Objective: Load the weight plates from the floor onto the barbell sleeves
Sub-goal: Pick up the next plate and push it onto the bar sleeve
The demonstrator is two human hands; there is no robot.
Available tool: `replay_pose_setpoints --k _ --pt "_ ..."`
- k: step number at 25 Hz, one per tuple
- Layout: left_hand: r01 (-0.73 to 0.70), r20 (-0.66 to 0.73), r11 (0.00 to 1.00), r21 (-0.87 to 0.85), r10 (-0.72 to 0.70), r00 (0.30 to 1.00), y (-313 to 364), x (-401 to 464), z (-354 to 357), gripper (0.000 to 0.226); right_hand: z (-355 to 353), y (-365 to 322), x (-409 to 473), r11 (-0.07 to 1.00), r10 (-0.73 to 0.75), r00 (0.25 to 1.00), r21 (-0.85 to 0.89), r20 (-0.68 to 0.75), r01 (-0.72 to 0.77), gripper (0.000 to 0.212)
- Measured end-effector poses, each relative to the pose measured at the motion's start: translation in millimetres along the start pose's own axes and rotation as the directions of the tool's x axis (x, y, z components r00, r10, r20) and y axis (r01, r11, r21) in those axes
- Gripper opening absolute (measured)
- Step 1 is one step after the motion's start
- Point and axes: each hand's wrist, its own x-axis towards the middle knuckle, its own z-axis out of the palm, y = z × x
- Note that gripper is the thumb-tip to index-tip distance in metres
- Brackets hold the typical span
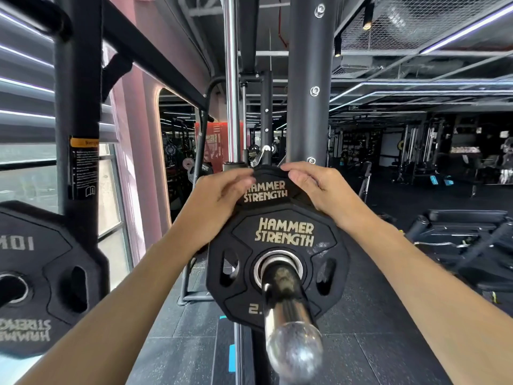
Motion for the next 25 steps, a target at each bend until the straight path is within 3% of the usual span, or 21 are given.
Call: replay_pose_setpoints --k 3,6,9,14,18,25 --pt "-0.110 0.059 0.994 -0.015 0.111 0.992 27.0 -41.7 -8.1 0.033 -9.1 -31.4 -37.5 0.997 -0.008 1.000 0.078 -0.022 0.010 0.028" --pt "-0.220 0.186 0.972 0.086 0.202 0.962 30.9 -67.7 -4.7 0.067 -3.1 -42.0 -81.3 0.991 -0.036 0.999 -0.128 0.026 0.039 0.045" --pt "-0.150 0.235 0.986 0.068 0.130 0.963 27.3 -69.5 -6.8 0.084 8.2 -42.6 -98.9 0.968 -0.080 0.991 -0.229 0.112 0.104 0.085" --pt "0.019 0.294 0.980 0.200 -0.079 0.953 13.8 -65.3 1.0 0.123 11.9 -34.1 -74.1 0.943 -0.074 0.980 -0.307 0.183 0.128 0.116" --pt "0.012 0.195 0.965 0.263 -0.065 0.979 -8.9 -54.5 17.7 0.128 27.0 -22.4 -54.9 0.869 -0.040 0.984 -0.480 0.174 0.120 0.135" --pt "-0.010 0.184 0.924 0.383 -0.066 0.981 -35.2 -21.0 35.3 0.125 44.5 3.8 -34.2 0.852 0.026 0.996 -0.523 0.084 0.021 0.129"
